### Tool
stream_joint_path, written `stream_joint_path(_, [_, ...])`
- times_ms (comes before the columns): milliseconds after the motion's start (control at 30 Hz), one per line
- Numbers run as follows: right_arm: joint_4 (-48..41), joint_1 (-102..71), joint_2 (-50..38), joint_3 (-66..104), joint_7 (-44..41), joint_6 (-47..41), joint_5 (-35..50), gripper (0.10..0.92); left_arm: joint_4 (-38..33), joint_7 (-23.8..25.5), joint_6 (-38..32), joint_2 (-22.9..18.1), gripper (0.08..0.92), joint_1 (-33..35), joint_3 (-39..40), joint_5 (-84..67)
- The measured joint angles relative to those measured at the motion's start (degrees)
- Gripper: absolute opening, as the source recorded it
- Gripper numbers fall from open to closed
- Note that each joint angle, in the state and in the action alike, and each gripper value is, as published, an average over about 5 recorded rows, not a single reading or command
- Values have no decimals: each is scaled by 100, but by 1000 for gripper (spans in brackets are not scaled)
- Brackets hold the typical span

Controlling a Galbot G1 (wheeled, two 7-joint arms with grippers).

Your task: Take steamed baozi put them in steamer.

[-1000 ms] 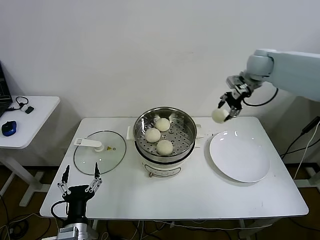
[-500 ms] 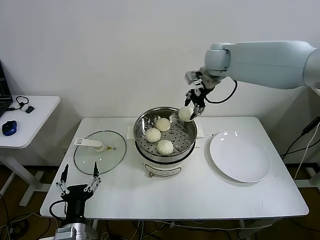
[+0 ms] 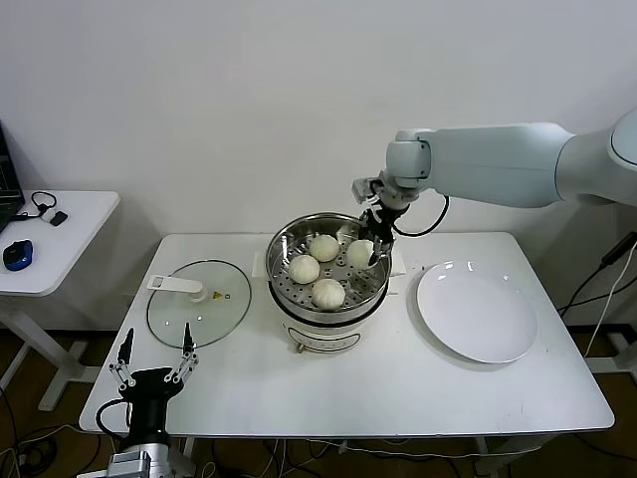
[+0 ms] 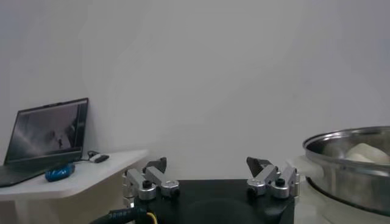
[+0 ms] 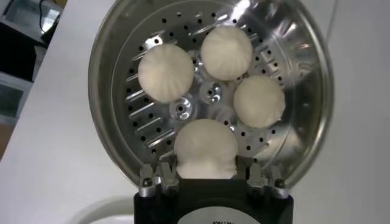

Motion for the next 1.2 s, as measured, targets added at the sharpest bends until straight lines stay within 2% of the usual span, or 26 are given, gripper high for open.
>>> stream_joint_path(267, [-64, -286, 11, 78, 88, -41, -118, 650, -2, 7, 24, -30, 823, -34, 5, -10])
stream_joint_path(500, [-35, -382, -43, 151, 200, -98, -126, 793, -21, 20, 39, -39, 823, -23, 9, 5])
stream_joint_path(600, [-4, -372, -80, 178, 264, -119, -87, 818, -47, 21, 50, -41, 823, -11, 6, 8])
stream_joint_path(933, [275, -25, -386, 295, 563, -146, 205, 823, -102, 22, 68, -41, 823, 4, 14, 12])
stream_joint_path(1200, [983, 135, -1132, 658, 1612, -349, 504, 823, -129, 36, 86, -28, 823, -8, 80, 35])
